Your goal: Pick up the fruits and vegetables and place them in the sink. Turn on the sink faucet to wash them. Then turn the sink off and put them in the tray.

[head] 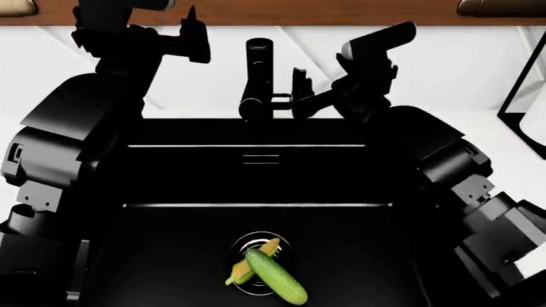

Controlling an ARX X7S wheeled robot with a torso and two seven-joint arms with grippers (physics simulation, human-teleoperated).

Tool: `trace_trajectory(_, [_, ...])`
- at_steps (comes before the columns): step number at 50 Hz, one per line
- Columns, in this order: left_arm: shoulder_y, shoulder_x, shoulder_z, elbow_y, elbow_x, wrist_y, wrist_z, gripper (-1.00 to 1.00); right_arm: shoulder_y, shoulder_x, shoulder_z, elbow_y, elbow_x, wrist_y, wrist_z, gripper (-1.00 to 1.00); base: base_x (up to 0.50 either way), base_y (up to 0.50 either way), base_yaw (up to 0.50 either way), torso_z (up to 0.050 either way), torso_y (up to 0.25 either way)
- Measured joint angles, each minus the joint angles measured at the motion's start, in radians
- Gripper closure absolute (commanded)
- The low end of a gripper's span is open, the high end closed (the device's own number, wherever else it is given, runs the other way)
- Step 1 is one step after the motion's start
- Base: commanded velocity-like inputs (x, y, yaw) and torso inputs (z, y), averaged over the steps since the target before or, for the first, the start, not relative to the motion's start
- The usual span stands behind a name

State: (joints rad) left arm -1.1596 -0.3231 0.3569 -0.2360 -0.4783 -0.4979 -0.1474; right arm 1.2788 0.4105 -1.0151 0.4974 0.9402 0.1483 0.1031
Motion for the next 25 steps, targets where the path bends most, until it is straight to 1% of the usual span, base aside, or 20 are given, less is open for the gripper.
trace_trajectory(7, [-0.002, -0.007, 0.006, 0.030, -0.007, -0.035, -0.011, -1.00, 0.054, -0.157, 0.035, 0.367, -0.055, -0.150, -0.108, -1.00, 0.00, 0.00, 0.00, 0.000, 0.000])
trace_trajectory(11, [-0.001, -0.011, 0.009, 0.047, -0.010, -0.051, -0.016, -1.00, 0.072, -0.221, 0.087, 0.513, -0.108, -0.203, -0.150, -1.00, 0.00, 0.00, 0.00, 0.000, 0.000])
trace_trajectory(16, [0.001, -0.015, 0.013, 0.065, -0.014, -0.066, -0.020, -1.00, 0.082, -0.279, 0.205, 0.631, -0.227, -0.232, -0.188, -1.00, 0.00, 0.00, 0.00, 0.000, 0.000])
trace_trajectory(21, [0.006, -0.017, 0.017, 0.081, -0.018, -0.077, -0.024, -1.00, 0.090, -0.328, 0.344, 0.702, -0.372, -0.237, -0.224, -1.00, 0.00, 0.00, 0.00, 0.000, 0.000])
trace_trajectory(25, [0.012, -0.022, 0.018, 0.094, -0.021, -0.084, -0.026, -1.00, 0.099, -0.355, 0.383, 0.738, -0.420, -0.240, -0.244, -1.00, 0.00, 0.00, 0.00, 0.000, 0.000])
